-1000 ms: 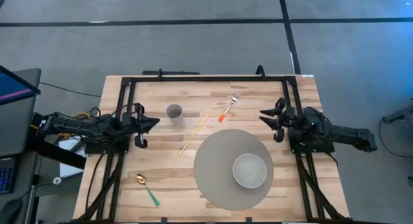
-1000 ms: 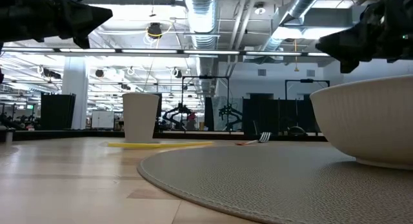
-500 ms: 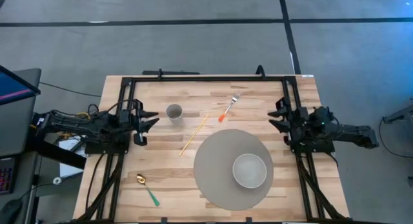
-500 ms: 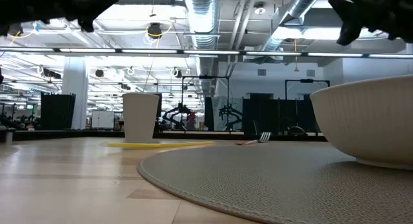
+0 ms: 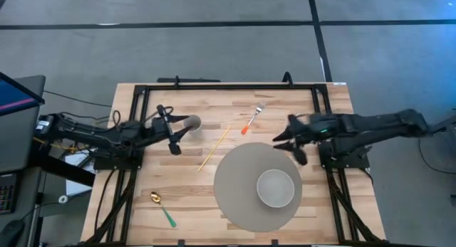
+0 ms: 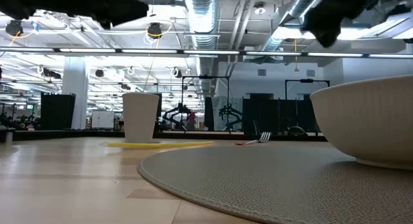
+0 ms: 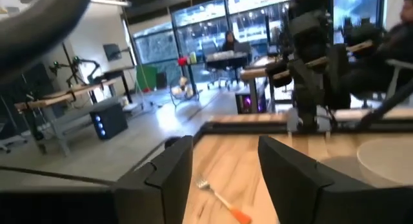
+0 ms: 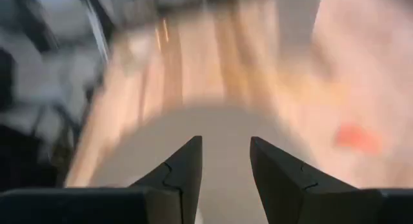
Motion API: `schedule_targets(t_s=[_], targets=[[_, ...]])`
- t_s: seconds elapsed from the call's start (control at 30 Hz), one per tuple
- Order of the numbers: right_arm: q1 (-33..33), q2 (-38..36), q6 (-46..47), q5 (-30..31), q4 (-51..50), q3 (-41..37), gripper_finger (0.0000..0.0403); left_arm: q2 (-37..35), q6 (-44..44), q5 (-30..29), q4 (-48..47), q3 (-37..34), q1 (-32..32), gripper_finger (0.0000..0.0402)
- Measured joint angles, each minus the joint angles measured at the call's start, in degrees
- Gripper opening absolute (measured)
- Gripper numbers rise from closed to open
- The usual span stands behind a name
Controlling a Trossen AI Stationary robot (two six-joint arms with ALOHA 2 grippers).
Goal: Pick & Place Utensil
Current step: Adjust the white bowl on the placemat
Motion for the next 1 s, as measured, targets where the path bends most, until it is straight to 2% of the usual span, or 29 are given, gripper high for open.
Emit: schedule_targets(t_s=[0.07,0.17,0.27,0.37,0.5,0.77,0.87,1.0], targets=[[2.4,5.9,3.7,0.0,-4.3,2.1,0.0124,1.2,-0.3,0.0,0.1,0.0,0.0,0.0177],[6.0,13.8,8.7,-0.4,-4.7,5.0,0.0124,1.7,-0.4,-0.1,0.5,0.0,0.0,0.0177],[8.9,20.9,12.6,-4.0,-5.7,7.3,0.0125,1.3,-0.4,-0.2,0.6,0.0,0.0,0.0177],[11.0,26.3,13.0,-7.9,-5.9,10.1,0.0132,0.5,-0.4,-0.5,1.1,0.0,0.0,0.0177],[13.0,32.2,13.1,-8.1,-11.5,14.1,0.0156,0.0,-0.4,-0.6,1.3,0.0,0.0,0.0177],[16.1,35.2,19.5,-8.7,-13.5,17.5,0.0204,-0.8,5.2,-0.6,3.5,0.0,0.0,0.0176],[17.2,35.0,20.5,-8.6,-13.7,17.5,0.021,-1.1,7.9,0.2,5.1,0.0,0.1,0.0176],[19.0,34.9,26.7,-7.5,-12.1,17.5,0.0207,-1.1,12.6,0.3,9.0,0.0,0.1,0.0176]])
